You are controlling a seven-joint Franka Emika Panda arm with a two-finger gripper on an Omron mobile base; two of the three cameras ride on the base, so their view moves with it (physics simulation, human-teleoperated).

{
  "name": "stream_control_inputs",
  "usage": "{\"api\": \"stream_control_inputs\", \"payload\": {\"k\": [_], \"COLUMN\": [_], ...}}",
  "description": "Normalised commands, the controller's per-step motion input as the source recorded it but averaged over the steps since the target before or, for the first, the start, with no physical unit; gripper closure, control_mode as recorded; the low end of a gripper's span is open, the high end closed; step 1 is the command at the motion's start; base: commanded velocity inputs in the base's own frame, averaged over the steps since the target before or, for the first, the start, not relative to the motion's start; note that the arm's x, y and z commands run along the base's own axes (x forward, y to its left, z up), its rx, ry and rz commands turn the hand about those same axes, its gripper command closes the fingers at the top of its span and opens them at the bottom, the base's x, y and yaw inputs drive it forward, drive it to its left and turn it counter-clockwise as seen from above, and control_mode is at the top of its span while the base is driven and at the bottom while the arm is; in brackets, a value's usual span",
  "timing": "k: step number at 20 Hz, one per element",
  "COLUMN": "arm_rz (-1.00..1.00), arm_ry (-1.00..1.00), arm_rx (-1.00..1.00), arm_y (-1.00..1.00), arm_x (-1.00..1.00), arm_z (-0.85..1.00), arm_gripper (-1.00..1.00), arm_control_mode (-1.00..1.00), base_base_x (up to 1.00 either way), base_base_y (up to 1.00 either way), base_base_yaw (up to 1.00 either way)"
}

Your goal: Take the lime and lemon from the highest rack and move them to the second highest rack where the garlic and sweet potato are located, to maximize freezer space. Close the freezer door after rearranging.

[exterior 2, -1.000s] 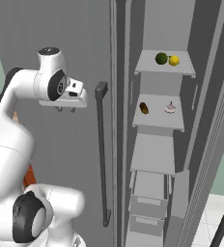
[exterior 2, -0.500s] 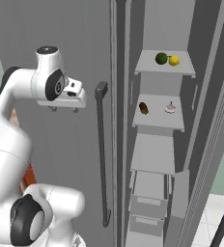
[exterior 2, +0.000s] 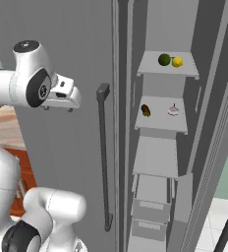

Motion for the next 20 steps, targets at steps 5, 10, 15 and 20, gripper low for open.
{"api": "stream_control_inputs", "payload": {"k": [5, 10, 15, 20], "arm_rz": [-0.05, -0.01, 0.00, 0.00], "arm_ry": [-0.20, -0.15, -0.09, 0.00], "arm_rx": [0.00, 0.00, 0.00, 0.00], "arm_y": [-0.01, -0.11, -0.03, 0.00], "arm_x": [-0.57, -0.64, -0.42, 0.00], "arm_z": [0.26, 0.14, 0.00, 0.00], "arm_gripper": [-1.00, -1.00, -1.00, -1.00], "arm_control_mode": [-1.00, -1.00, -1.00, 1.00], "base_base_x": [0.00, 0.00, 0.00, -0.07], "base_base_y": [0.00, 0.00, 0.00, 0.00], "base_base_yaw": [0.00, 0.00, 0.00, 0.00]}}
